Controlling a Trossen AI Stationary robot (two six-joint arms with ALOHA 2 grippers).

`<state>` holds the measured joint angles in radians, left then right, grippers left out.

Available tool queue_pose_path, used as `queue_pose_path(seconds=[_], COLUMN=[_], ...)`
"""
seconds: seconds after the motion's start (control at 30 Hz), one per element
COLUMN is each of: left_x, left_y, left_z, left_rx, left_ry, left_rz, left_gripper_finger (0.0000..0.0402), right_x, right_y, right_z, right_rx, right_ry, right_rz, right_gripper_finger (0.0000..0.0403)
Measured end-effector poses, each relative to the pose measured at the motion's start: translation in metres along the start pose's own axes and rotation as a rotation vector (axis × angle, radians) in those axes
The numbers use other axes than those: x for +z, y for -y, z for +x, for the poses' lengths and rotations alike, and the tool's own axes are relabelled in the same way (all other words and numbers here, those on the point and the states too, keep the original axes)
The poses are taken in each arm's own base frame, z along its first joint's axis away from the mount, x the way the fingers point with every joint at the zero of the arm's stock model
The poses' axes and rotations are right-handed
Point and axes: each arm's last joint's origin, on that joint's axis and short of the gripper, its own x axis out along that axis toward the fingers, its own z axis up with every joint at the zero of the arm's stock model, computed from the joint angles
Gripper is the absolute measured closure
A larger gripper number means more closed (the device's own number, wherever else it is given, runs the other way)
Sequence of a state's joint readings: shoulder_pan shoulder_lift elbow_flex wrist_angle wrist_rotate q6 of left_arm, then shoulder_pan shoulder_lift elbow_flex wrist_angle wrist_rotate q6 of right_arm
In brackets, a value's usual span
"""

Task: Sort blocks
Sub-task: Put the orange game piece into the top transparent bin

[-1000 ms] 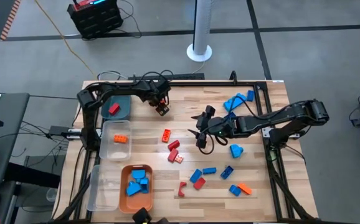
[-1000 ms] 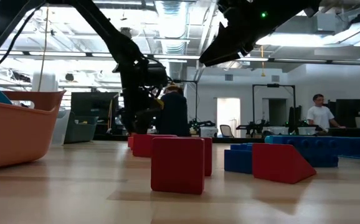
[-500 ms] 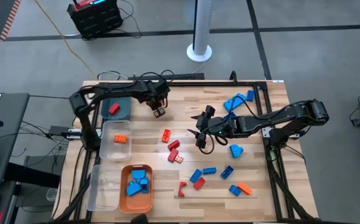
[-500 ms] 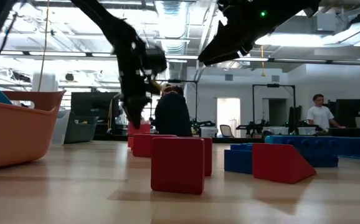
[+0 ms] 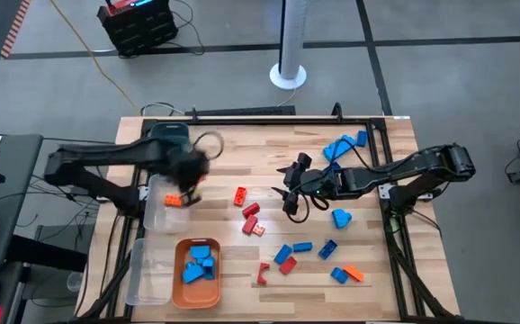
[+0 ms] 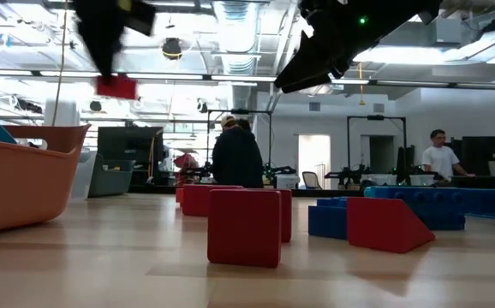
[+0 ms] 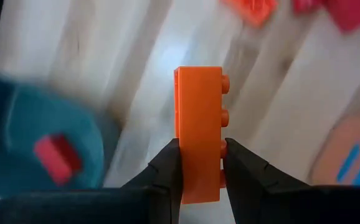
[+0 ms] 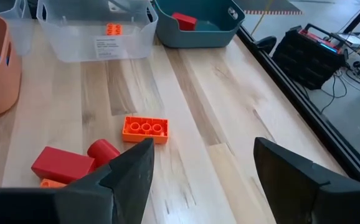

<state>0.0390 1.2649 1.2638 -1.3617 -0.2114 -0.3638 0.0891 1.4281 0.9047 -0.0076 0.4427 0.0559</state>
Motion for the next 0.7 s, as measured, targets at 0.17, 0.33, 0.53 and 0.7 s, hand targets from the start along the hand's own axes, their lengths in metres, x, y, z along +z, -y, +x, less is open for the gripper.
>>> queue_pose_path(seconds=[0.17, 0.33, 0.53, 0.7], left_x=[-0.052, -0.090, -0.099, -0.078], left_y=[0.010, 0.009, 0.008, 0.009], left_z=[0.003, 0.045, 0.063, 0.040], left_rx=[0.069, 0.119, 0.133, 0.077], left_ry=[-0.068, -0.121, -0.164, -0.082], left_rz=[-0.077, -0.147, -0.146, -0.102], left_gripper_finger=[0.0320, 0.0299, 0.0239, 0.0206], right_x=[0.000, 0.002, 0.004, 0.004], right_y=[0.000, 0.000, 0.000, 0.000], right_z=[0.000, 0.000, 0.000, 0.000], right_rx=[-0.001, 0.000, 0.002, 0.002], right_ry=[0.001, 0.018, 0.034, 0.042], right_rz=[0.006, 0.015, 0.023, 0.027], right_gripper_finger=[0.0123, 0.0123, 0.0123, 0.0123])
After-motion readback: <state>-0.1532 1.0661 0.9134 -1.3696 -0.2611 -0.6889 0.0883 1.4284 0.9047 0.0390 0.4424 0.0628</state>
